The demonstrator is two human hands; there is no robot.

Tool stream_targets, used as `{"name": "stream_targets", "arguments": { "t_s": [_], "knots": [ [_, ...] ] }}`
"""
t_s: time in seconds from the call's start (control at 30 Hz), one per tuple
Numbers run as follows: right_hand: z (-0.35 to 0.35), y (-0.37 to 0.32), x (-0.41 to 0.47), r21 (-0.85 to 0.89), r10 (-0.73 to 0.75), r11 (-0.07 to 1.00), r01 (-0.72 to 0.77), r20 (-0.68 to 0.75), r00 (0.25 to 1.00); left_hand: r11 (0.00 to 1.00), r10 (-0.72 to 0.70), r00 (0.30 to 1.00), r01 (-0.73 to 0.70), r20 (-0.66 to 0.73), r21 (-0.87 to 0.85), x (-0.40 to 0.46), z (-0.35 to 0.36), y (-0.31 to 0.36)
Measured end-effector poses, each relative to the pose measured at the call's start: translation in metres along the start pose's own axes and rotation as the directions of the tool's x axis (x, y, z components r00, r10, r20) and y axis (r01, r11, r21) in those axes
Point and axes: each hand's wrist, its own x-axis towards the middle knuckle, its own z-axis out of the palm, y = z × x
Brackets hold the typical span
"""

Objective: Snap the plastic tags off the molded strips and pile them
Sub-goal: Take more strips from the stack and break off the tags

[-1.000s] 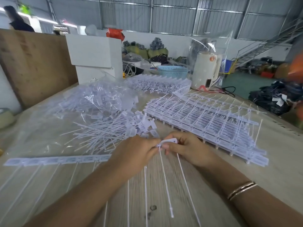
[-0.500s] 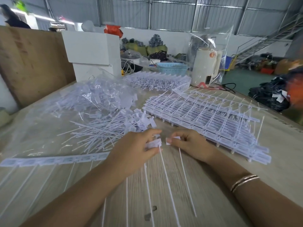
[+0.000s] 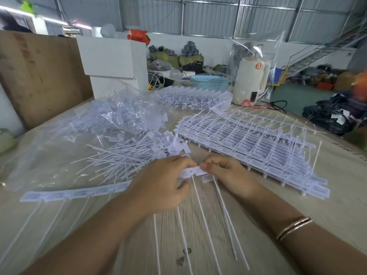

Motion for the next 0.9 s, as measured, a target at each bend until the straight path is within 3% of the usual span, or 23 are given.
{"name": "stream_targets", "arguments": {
  "t_s": [0.17, 0.33, 0.5, 0.63, 0.77, 0.9],
  "knots": [
    [0.000, 0.001, -0.005, 0.003, 0.043, 0.999, -0.043, 0.036, 0.998, 0.995, -0.037, 0.999, 0.039, -0.024, 0.092, -0.001, 0.001, -0.001],
    [0.003, -0.005, -0.007, 0.036, -0.055, 0.998, 0.052, 0.090, 0.994, 0.991, -0.030, 0.992, 0.045, -0.125, 0.123, -0.001, 0.007, -0.006],
    [0.002, -0.006, -0.006, 0.062, -0.161, 0.985, 0.160, -0.002, 0.987, 0.985, -0.099, 0.982, 0.073, -0.163, -0.157, 0.001, 0.009, -0.008],
    [0.003, -0.005, -0.005, 0.026, -0.209, 0.977, 0.211, -0.060, 0.976, 0.912, -0.151, 0.982, 0.092, -0.118, -0.401, 0.002, 0.008, -0.004],
    [0.002, -0.003, -0.005, 0.198, -0.095, 0.975, 0.104, -0.057, 0.994, 0.923, -0.165, 0.978, 0.107, -0.131, -0.369, 0.002, 0.008, -0.001],
    [0.006, -0.009, -0.004, 0.449, -0.059, 0.890, 0.080, -0.061, 0.996, 0.831, -0.182, 0.980, 0.109, -0.081, -0.546, 0.003, 0.008, 0.007]
  ]
}}
